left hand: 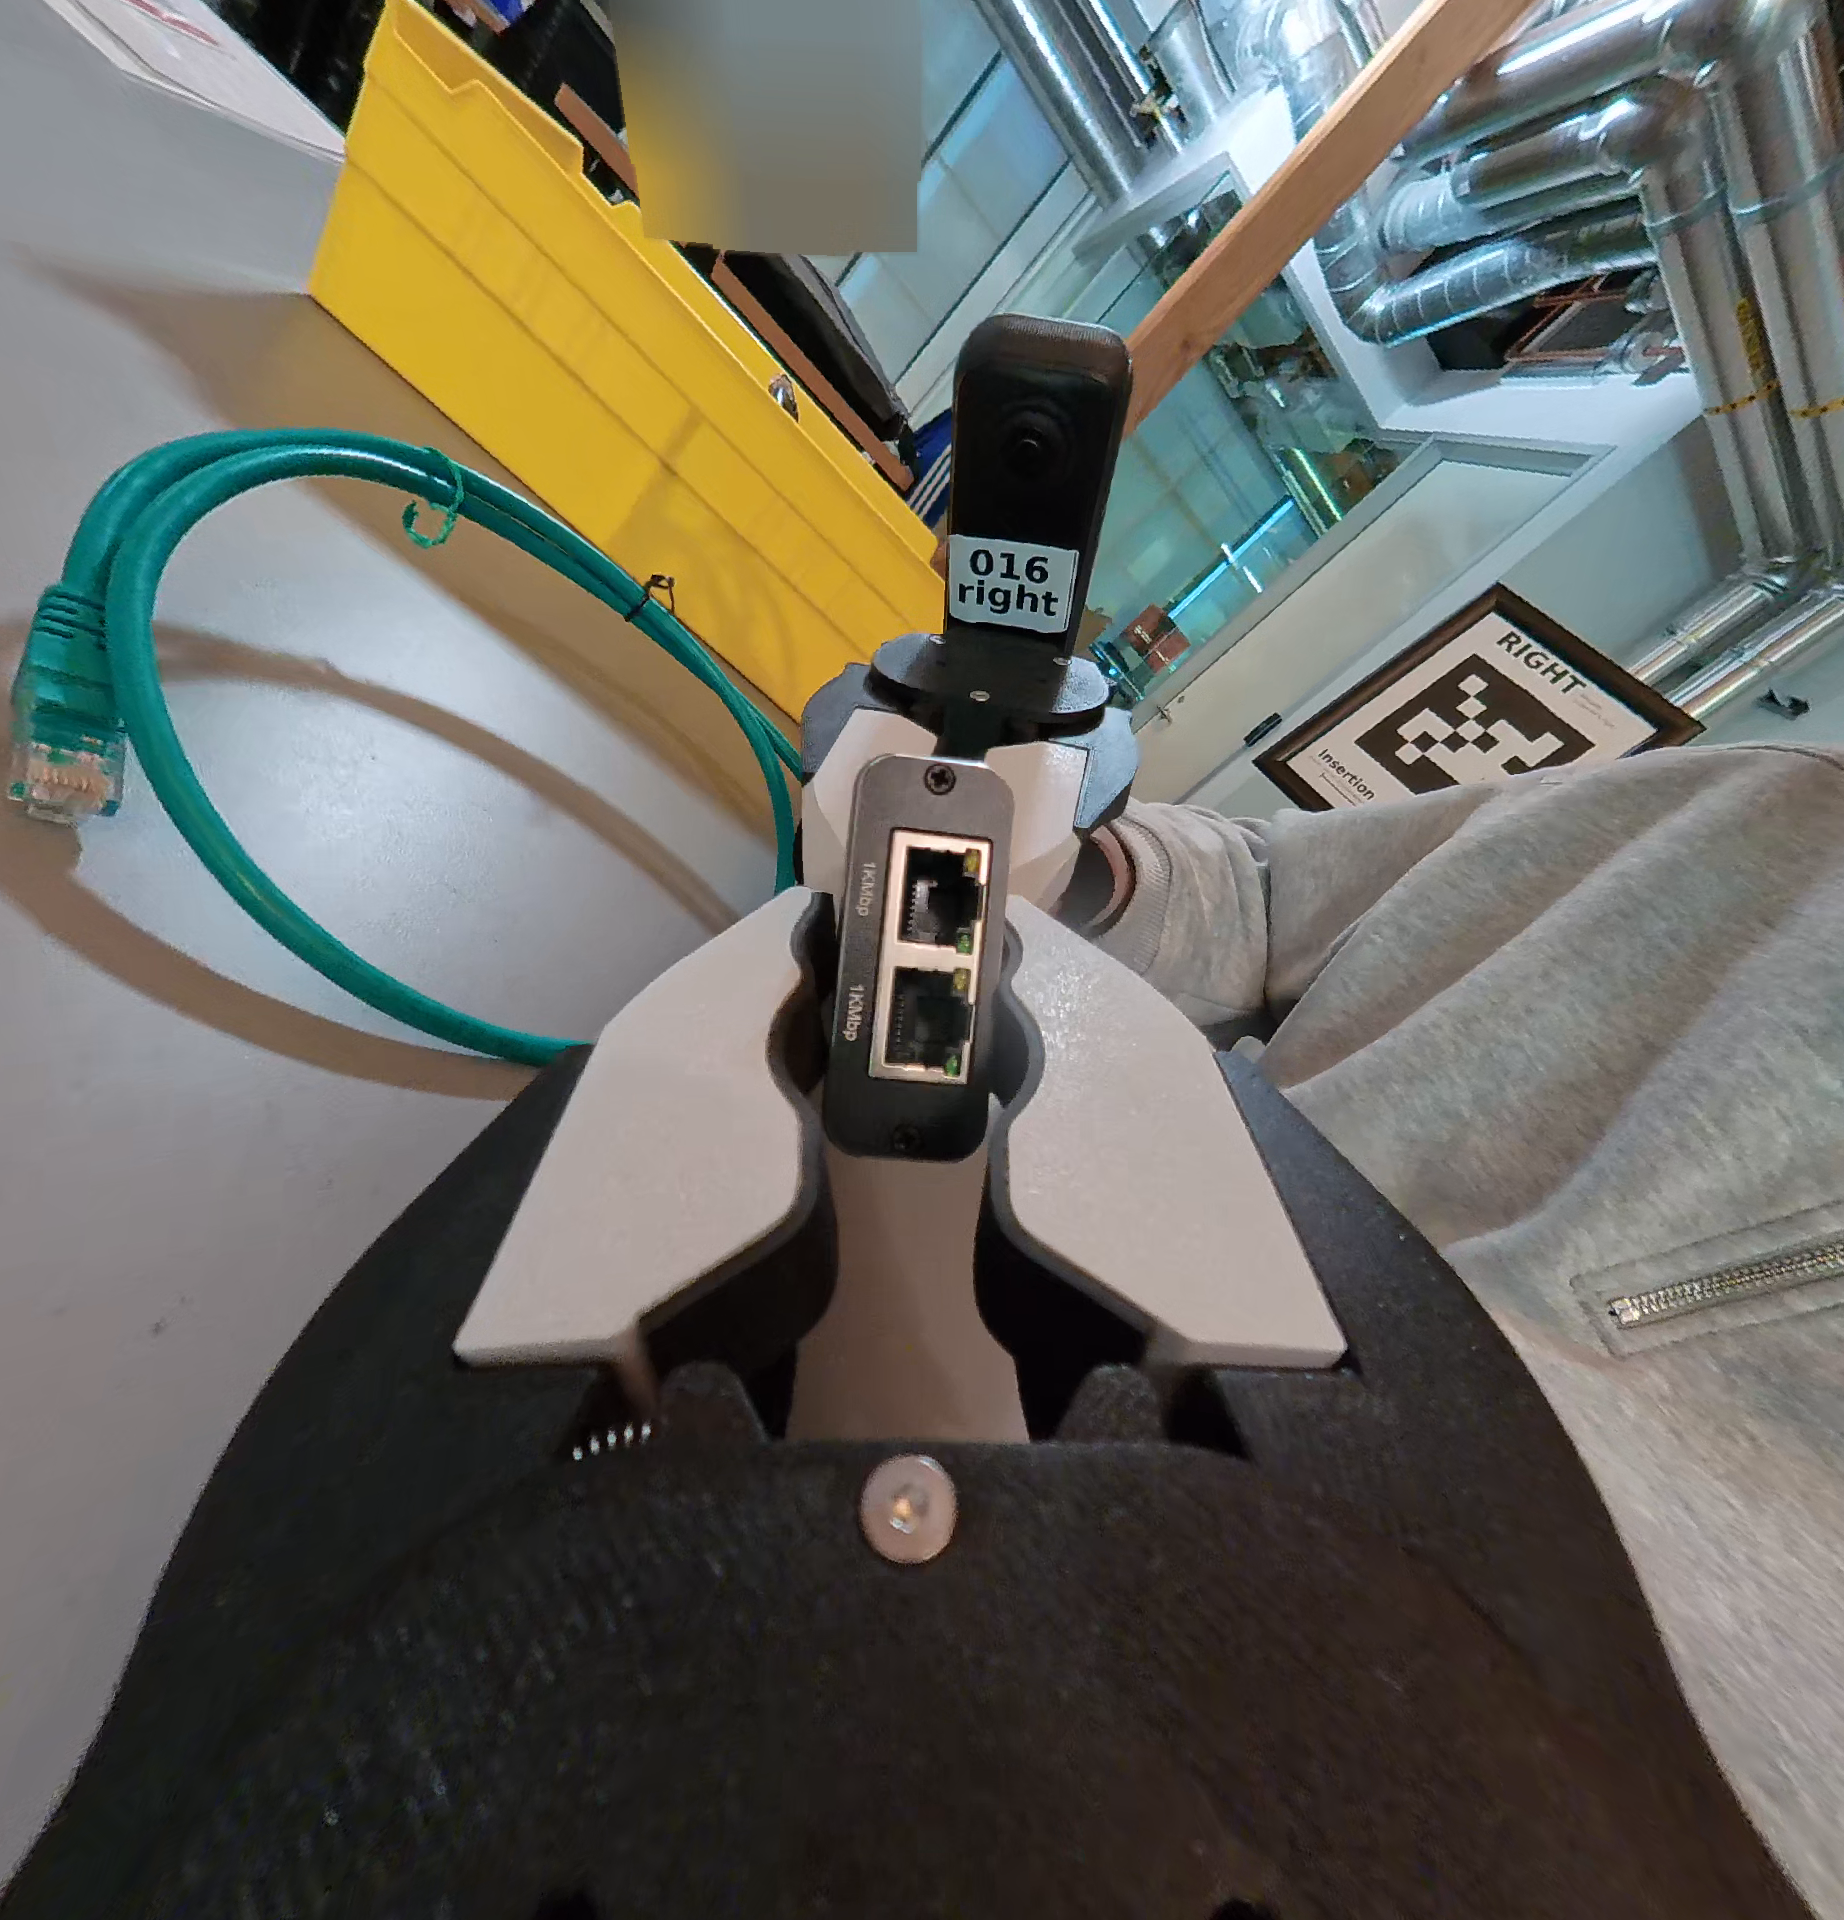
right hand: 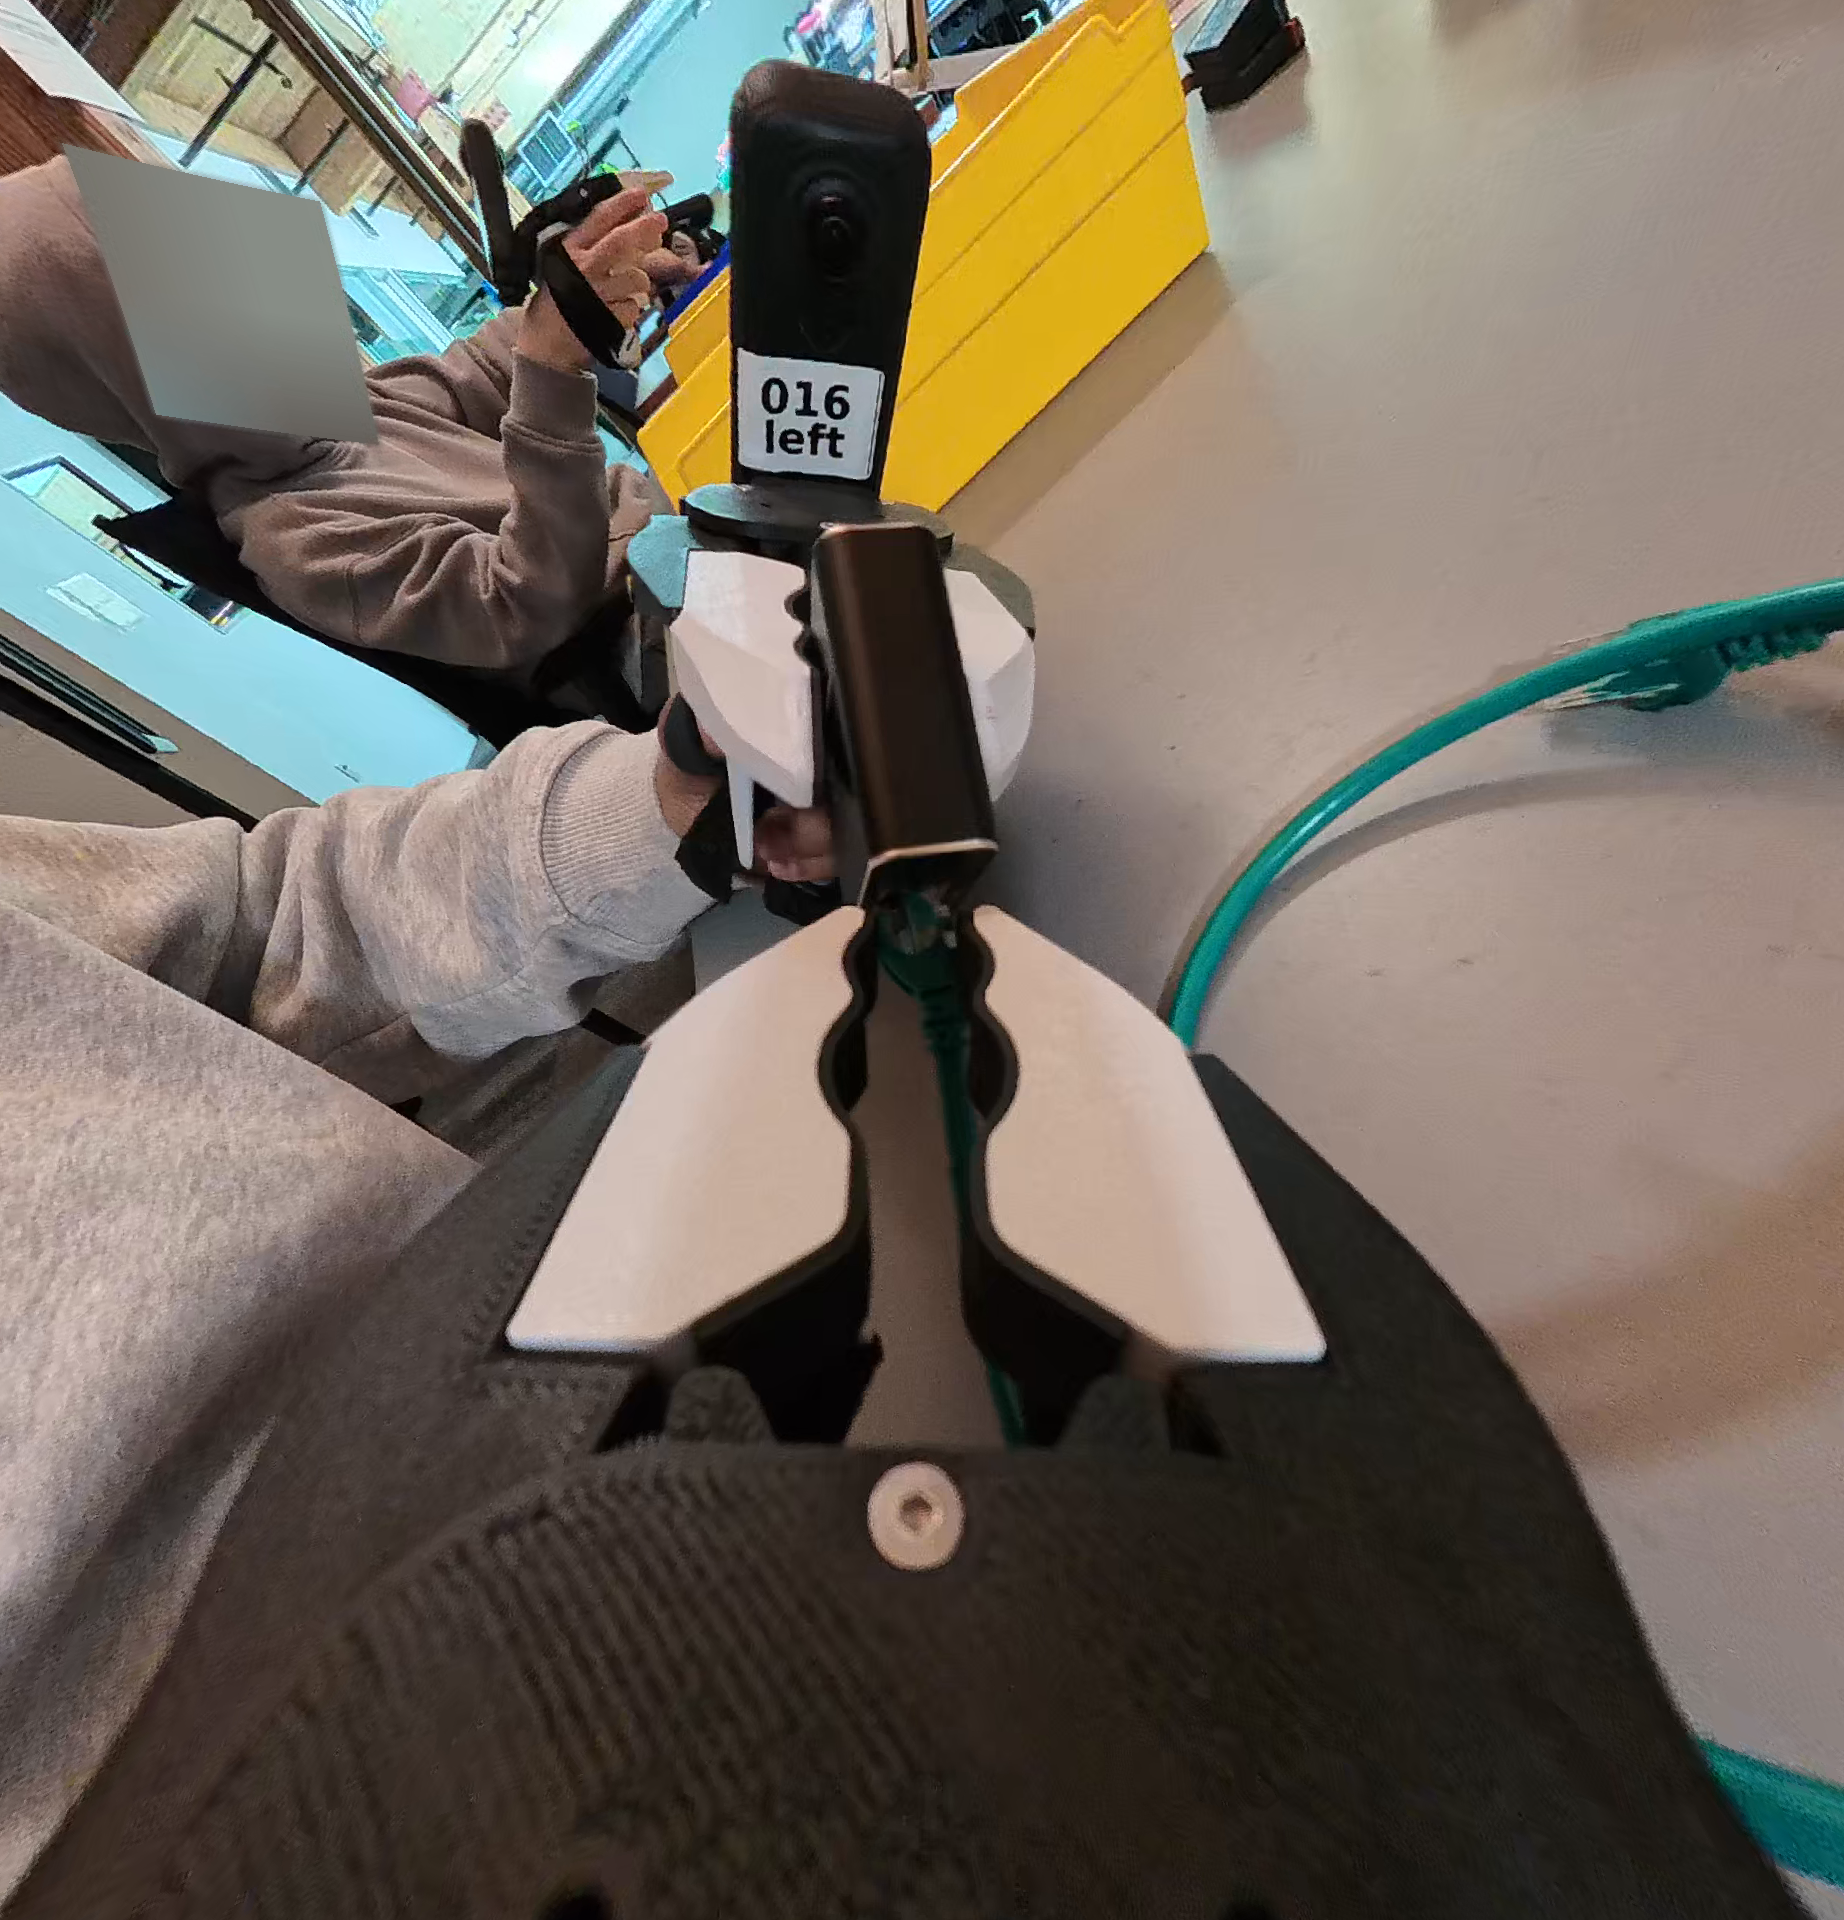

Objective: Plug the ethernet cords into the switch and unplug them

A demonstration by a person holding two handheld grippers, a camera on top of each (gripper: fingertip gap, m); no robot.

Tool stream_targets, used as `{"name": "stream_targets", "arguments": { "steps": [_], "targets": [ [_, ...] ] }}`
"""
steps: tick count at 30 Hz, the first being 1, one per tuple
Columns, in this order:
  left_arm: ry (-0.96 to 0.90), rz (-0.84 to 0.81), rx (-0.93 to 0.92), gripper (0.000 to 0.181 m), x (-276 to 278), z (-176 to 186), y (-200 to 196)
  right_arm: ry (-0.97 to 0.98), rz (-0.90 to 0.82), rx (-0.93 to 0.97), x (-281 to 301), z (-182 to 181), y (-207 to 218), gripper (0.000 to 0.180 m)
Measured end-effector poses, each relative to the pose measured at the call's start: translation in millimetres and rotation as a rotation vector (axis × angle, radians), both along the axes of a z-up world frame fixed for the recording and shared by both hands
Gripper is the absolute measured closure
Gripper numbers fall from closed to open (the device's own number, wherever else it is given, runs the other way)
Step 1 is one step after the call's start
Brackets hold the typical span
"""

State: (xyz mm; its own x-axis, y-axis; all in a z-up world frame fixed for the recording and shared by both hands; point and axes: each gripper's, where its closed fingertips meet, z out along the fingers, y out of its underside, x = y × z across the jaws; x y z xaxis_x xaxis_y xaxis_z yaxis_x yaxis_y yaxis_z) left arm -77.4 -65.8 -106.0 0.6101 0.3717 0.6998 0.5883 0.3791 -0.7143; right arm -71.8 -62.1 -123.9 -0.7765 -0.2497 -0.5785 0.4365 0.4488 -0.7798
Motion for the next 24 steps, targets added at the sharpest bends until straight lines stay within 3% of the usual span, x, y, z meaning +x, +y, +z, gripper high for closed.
{"name": "stream_targets", "arguments": {
  "steps": [24],
  "targets": [
    [0.027, 0.062, 0.065, 0.154, -6, 11, -14, -0.033, 0.003, 0.008, -5, 7, -5, 0.167]
  ]
}}
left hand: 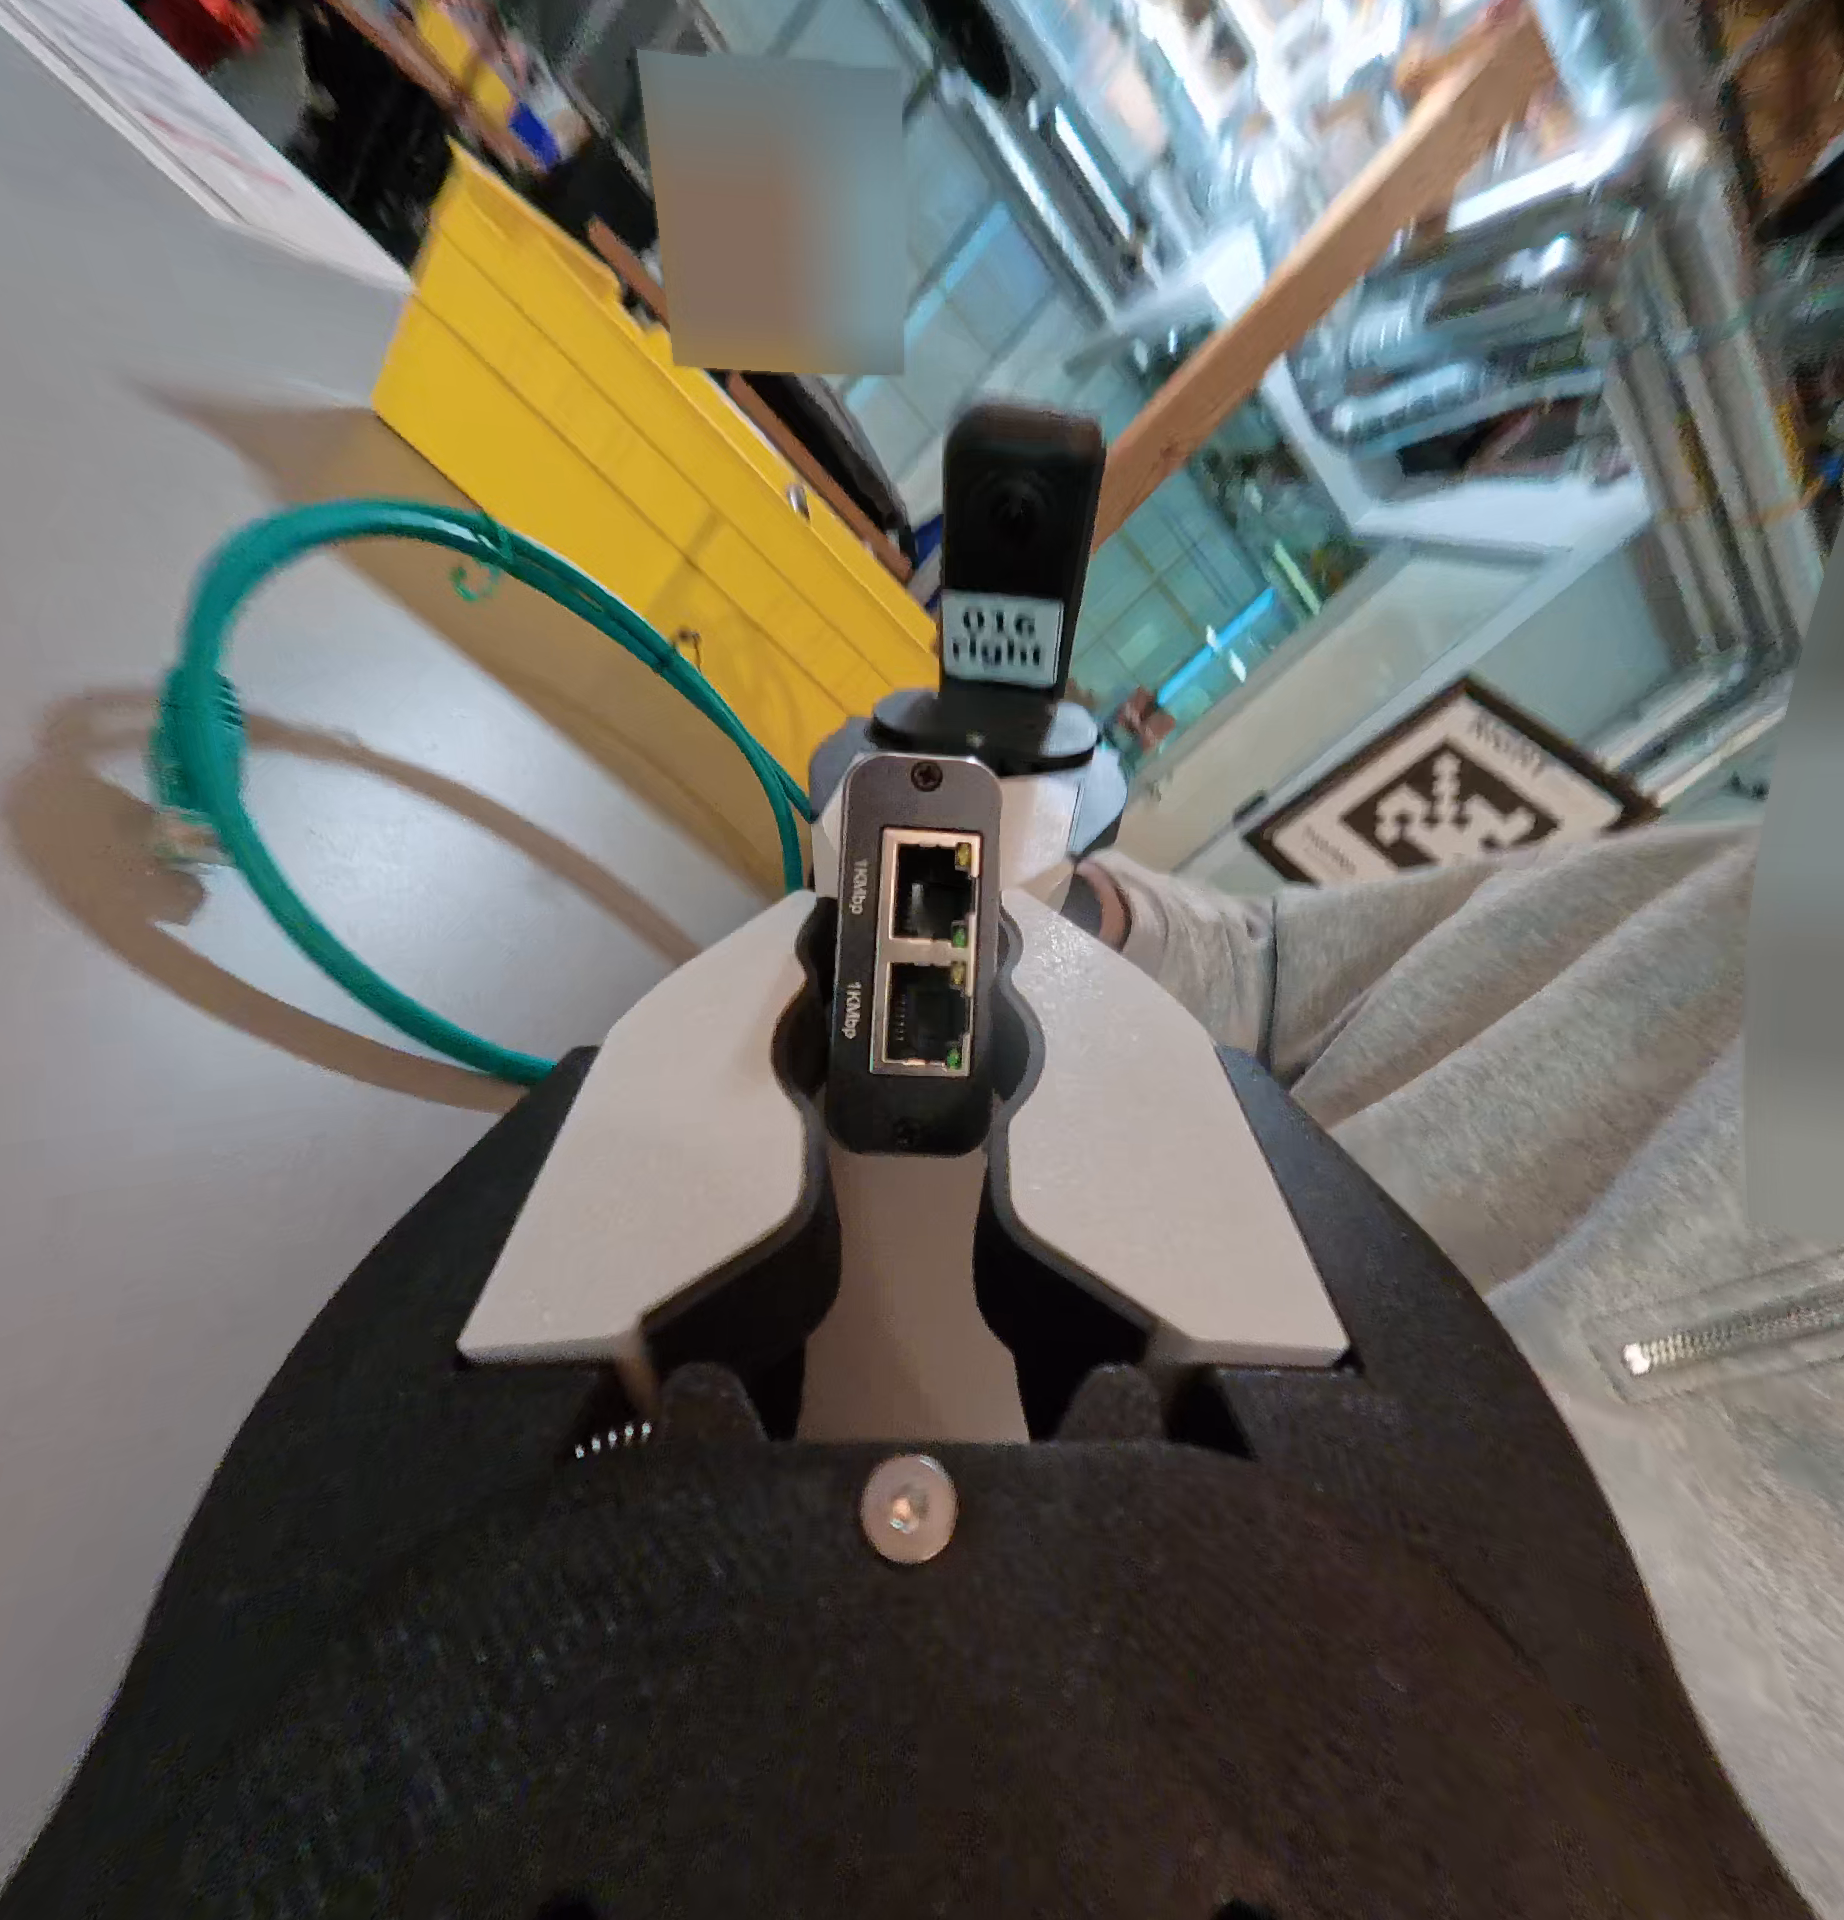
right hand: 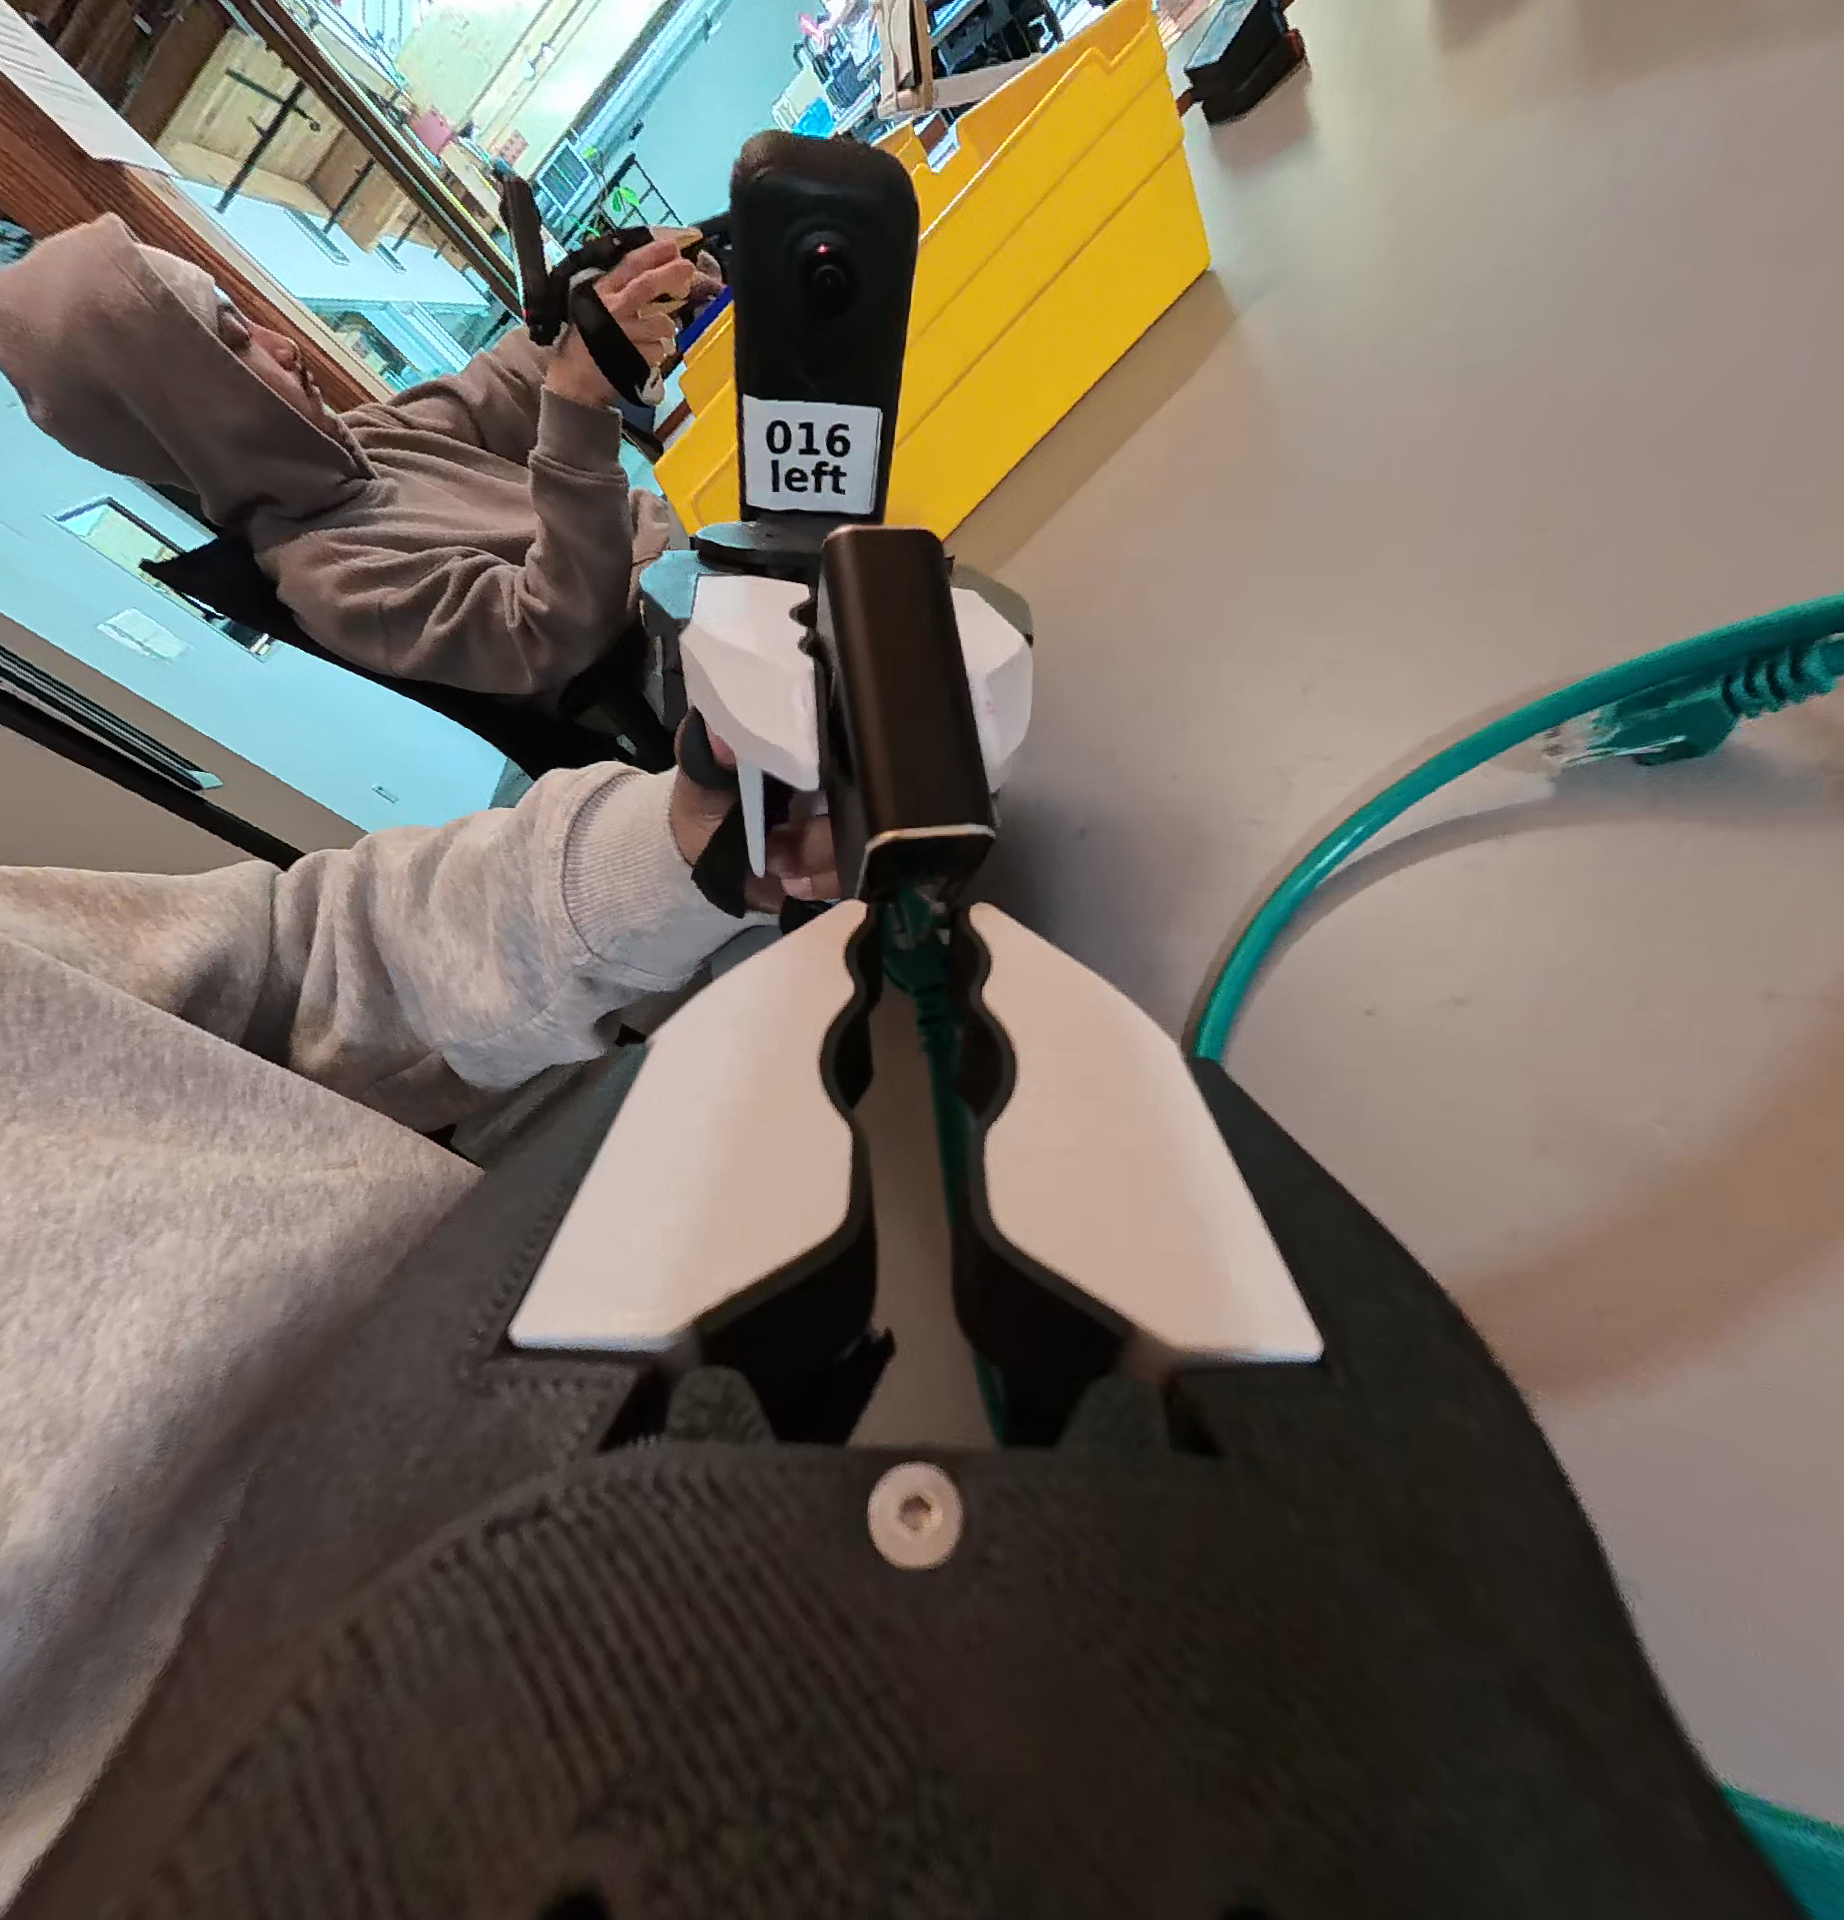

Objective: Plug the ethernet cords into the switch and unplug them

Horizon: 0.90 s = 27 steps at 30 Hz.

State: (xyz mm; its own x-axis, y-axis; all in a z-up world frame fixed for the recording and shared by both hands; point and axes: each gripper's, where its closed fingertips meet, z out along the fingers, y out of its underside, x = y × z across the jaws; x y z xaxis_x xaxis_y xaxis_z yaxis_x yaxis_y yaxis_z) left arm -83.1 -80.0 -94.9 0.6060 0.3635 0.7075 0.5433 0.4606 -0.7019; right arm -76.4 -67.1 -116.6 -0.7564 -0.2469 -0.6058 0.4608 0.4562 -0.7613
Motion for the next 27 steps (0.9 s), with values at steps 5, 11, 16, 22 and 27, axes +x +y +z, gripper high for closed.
{"name": "stream_targets", "arguments": {
  "steps": [5, 11, 16, 22, 27],
  "targets": [
    [0.082, 0.192, 0.194, 0.153, 6, 21, -85, -0.066, -0.130, -0.028, -48, 10, 24, 0.168],
    [0.047, 0.119, 0.065, 0.153, 3, 8, -61, -0.085, -0.198, -0.046, -67, 9, 21, 0.166],
    [0.027, 0.066, -0.017, 0.154, 4, -1, -45, -0.002, -0.226, 0.001, -78, 3, 27, 0.144],
    [0.033, 0.098, 0.087, 0.154, 3, 6, -58, 0.369, -0.111, -0.004, -64, 9, 40, 0.148],
    [0.024, 0.082, 0.110, 0.154, 3, 6, -58, 0.664, 0.048, 0.155, -66, -26, 62, 0.141]
  ]
}}
